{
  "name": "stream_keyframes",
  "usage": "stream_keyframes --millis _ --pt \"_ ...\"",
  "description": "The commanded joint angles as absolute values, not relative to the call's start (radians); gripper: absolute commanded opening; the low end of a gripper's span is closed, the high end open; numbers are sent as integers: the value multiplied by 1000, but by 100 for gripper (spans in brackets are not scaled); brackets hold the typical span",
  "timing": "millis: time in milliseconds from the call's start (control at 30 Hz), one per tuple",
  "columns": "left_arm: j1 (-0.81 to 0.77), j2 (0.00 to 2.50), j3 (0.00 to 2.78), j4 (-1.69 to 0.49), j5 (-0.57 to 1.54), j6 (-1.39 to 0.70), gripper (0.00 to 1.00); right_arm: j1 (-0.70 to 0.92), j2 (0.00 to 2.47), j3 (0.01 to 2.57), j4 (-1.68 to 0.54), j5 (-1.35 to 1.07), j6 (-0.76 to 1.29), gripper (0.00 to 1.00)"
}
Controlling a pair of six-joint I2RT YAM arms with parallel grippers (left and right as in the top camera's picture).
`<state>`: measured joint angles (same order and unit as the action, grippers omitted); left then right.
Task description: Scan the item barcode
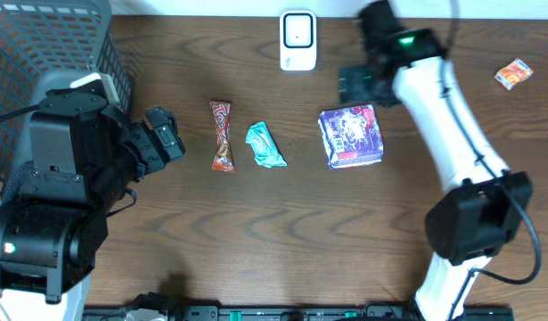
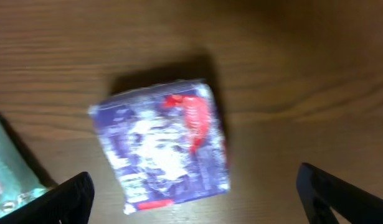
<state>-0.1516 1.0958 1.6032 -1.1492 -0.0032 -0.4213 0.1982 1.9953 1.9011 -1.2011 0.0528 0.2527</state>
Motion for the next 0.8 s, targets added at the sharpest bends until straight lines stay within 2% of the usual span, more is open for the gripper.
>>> stream_keyframes --millis 0,167,300,433,500,533,600,633,667,767 --pt "-150 1097 1605 -1151 -9 -413 98 107 1998 1819 -1175 -246 83 99" --pt "-150 1097 1605 -1151 -9 -413 98 4 1998 1642 -1016 -444 55 91" --pt "-150 1097 1605 -1151 -9 -413 98 -39 1998 1490 -852 -592 55 87" --pt "-150 1097 1605 -1151 -9 -413 98 -50 1998 1367 -728 -638 55 78" --pt "-150 1097 1605 -1151 -9 -413 98 -46 1998 1322 -683 -638 55 65" --pt "-150 1097 1605 -1151 -9 -413 98 -44 1998 1300 -661 -638 55 55" --pt "-150 1097 1605 -1151 -9 -413 98 -44 1998 1280 -640 -638 68 30" --pt "-150 1097 1605 -1151 -9 -413 98 -44 1998 1280 -639 -638 81 11" --pt "-150 1097 1605 -1151 -9 -413 98 -45 1998 1285 -639 -639 96 1" --pt "-150 1097 1605 -1151 -9 -413 98 -45 1993 1324 -656 -643 120 1"
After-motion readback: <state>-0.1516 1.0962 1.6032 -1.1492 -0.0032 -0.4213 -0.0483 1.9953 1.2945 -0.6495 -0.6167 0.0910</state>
